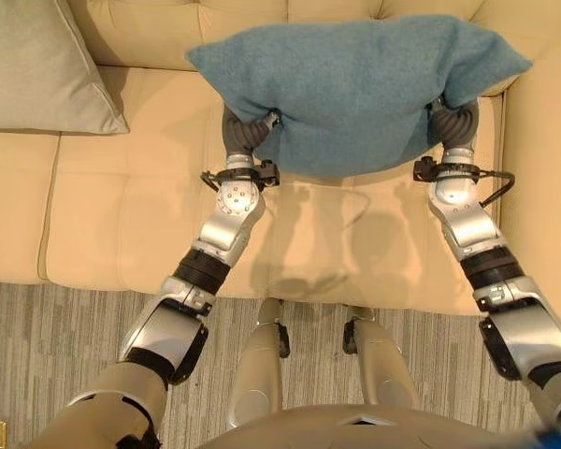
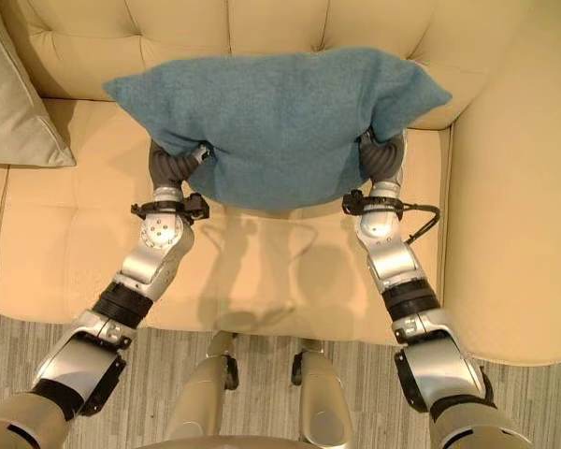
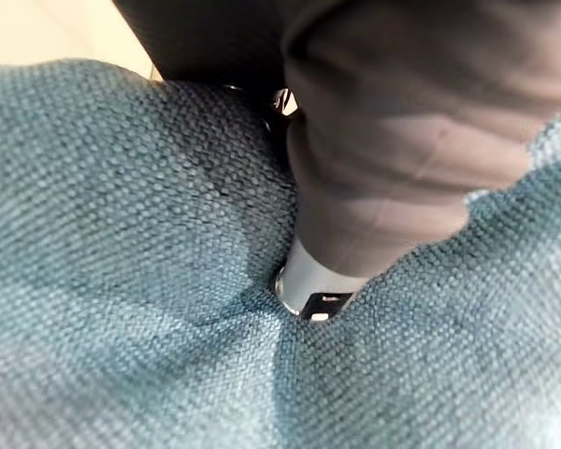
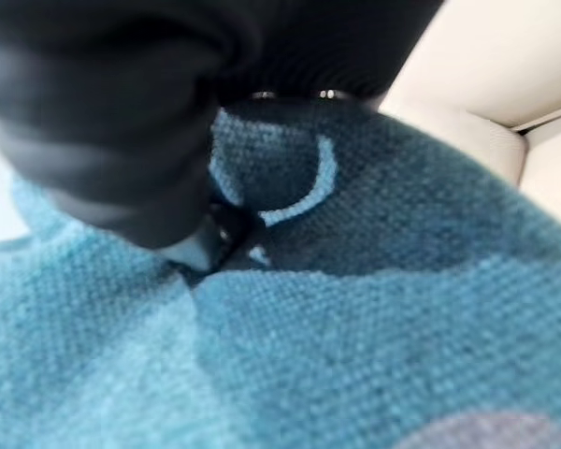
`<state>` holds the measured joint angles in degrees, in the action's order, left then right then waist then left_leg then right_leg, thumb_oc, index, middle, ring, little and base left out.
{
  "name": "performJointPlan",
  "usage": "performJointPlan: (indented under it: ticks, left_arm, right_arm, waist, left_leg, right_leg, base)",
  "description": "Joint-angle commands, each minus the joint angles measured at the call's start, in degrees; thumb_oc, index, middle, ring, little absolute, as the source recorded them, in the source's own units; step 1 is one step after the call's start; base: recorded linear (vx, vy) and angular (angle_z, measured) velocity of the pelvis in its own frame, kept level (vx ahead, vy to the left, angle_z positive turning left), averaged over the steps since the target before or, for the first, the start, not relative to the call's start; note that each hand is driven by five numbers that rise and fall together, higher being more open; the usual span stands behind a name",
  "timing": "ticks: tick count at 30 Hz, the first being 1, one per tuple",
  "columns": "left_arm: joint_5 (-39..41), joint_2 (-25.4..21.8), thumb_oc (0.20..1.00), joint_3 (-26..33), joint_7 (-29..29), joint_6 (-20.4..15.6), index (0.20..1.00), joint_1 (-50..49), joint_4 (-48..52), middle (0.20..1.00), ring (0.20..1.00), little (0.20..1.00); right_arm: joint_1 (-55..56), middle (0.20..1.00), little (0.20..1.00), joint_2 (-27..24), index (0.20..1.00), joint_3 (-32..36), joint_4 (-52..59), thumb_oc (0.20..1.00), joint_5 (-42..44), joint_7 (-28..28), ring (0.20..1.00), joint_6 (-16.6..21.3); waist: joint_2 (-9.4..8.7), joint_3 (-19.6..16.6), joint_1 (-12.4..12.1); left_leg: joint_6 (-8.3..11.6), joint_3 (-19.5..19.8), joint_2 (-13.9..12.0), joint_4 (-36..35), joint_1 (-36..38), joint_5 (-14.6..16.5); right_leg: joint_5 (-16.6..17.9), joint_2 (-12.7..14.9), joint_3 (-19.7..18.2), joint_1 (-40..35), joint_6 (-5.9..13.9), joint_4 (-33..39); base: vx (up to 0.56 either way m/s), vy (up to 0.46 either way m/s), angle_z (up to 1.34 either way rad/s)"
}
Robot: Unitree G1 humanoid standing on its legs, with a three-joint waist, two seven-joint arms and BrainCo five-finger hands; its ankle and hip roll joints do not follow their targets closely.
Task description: Pick up all the scattered cushions and arrange them neatly on the sofa.
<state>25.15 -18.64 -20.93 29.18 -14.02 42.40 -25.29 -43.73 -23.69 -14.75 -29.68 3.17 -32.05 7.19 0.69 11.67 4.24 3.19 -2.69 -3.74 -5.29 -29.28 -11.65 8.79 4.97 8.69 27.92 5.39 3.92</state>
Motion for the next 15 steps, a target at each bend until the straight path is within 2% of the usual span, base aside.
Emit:
performJointPlan:
  ticks: [1, 2, 3, 4, 6, 8, 13, 15]
  left_arm:
    - [-4.0, 0.11, 0.514, -3.31, -1.76, -4.7, 0.514, 7.67, -0.6, 0.514, 0.514, 0.514]
    - [-4.04, -0.3, 1.0, -3.38, -1.61, -4.52, 1.0, 8.68, -2.21, 1.0, 1.0, 1.0]
    - [-4.08, -0.62, 1.0, -3.68, -1.54, -4.32, 1.0, 9.55, -3.71, 1.0, 1.0, 1.0]
    - [-4.14, -2.18, 1.0, -4.1, -1.3, -3.89, 1.0, 12.36, -7.61, 1.0, 1.0, 1.0]
    - [-4.04, -4.66, 1.0, -4.25, -1.5, -3.57, 1.0, 15.7, -10.88, 1.0, 1.0, 1.0]
    - [-4.46, -9.65, 1.0, -3.57, -1.53, -2.52, 1.0, 18.97, -16.84, 1.0, 1.0, 1.0]
    - [-3.07, -13.69, 1.0, -3.14, -2.13, -1.93, 1.0, 22.01, -24.0, 1.0, 1.0, 1.0]
    - [-2.97, -16.78, 1.0, -3.2, -2.98, -1.34, 1.0, 23.24, -27.28, 1.0, 1.0, 1.0]
  right_arm:
    - [-4.77, 0.2, 0.2, 0.05, 0.2, -3.01, 2.07, 0.2, -2.56, 0.52, 0.2, 2.79]
    - [-6.03, 0.464, 0.464, -0.56, 0.464, -3.42, 1.02, 0.464, -2.56, 0.41, 0.464, 2.64]
    - [-7.22, 0.711, 0.711, -1.26, 0.711, -3.92, -0.04, 0.711, -2.67, 0.29, 0.711, 2.24]
    - [-10.17, 1.0, 1.0, -2.98, 1.0, -5.14, -2.72, 1.0, -2.96, -0.03, 1.0, 1.55]
    - [-13.18, 1.0, 1.0, -5.14, 1.0, -5.7, -5.33, 1.0, -2.21, -0.68, 1.0, 1.48]
    - [-15.6, 1.0, 1.0, -7.6, 1.0, -4.63, -9.94, 1.0, -0.08, -1.85, 1.0, 1.29]
    - [-18.43, 1.0, 1.0, -10.86, 1.0, -5.01, -16.83, 1.0, 3.04, -1.52, 1.0, 0.77]
    - [-19.56, 1.0, 1.0, -13.33, 1.0, -5.87, -21.3, 1.0, 5.02, -0.22, 1.0, 0.16]
  waist:
    - [-3.34, -4.51, -0.45]
    - [-3.43, -4.54, -0.47]
    - [-3.5, -4.66, -0.45]
    - [-3.63, -4.7, -0.42]
    - [-3.58, -4.66, -0.44]
    - [-3.29, -4.65, -0.7]
    - [-3.13, -5.29, -0.74]
    - [-3.1, -6.12, -0.74]
  left_leg:
    - [4.21, -1.79, 0.24, 0.29, 1.57, 5.35]
    - [4.28, -1.73, 0.13, 0.29, 1.26, 5.25]
    - [4.36, -1.72, 0.06, 0.29, 0.94, 5.14]
    - [4.5, -1.54, 0.04, 0.29, 0.3, 4.86]
    - [4.6, -1.4, 0.03, 0.29, -0.33, 4.57]
    - [4.63, -1.26, -0.13, 0.29, -0.75, 4.42]
    - [4.74, -0.89, -0.1, 0.29, -1.13, 4.36]
    - [4.78, -0.8, -0.01, 0.29, -1.31, 4.43]
  right_leg:
    - [-0.37, 1.92, -0.78, 2.97, 5.41, 1.08]
    - [-0.35, 1.86, -0.78, 3.29, 5.43, 1.08]
    - [-0.34, 1.82, -0.77, 3.53, 5.44, 1.08]
    - [-0.14, 1.64, -0.62, 4.16, 5.49, 1.08]
    - [0.03, 1.5, -0.5, 4.71, 5.63, 1.08]
    - [0.01, 1.34, -0.26, 5.06, 5.87, 1.08]
    - [0.07, 1.22, -0.05, 5.52, 5.99, 1.08]
    - [0.19, 1.14, -0.06, 5.7, 6.05, 1.08]
  base:
    - [0.03, -0.044, -0.06]
    - [0.03, -0.044, -0.03]
    - [0.02, -0.05, 0.02]
    - [0.01, -0.046, 0.02]
    - [0.0, -0.019, 0.0]
    - [0.0, 0.0, 0.0]
    - [0.0, -0.002, -0.01]
    - [0.0, 0.0, 0.0]
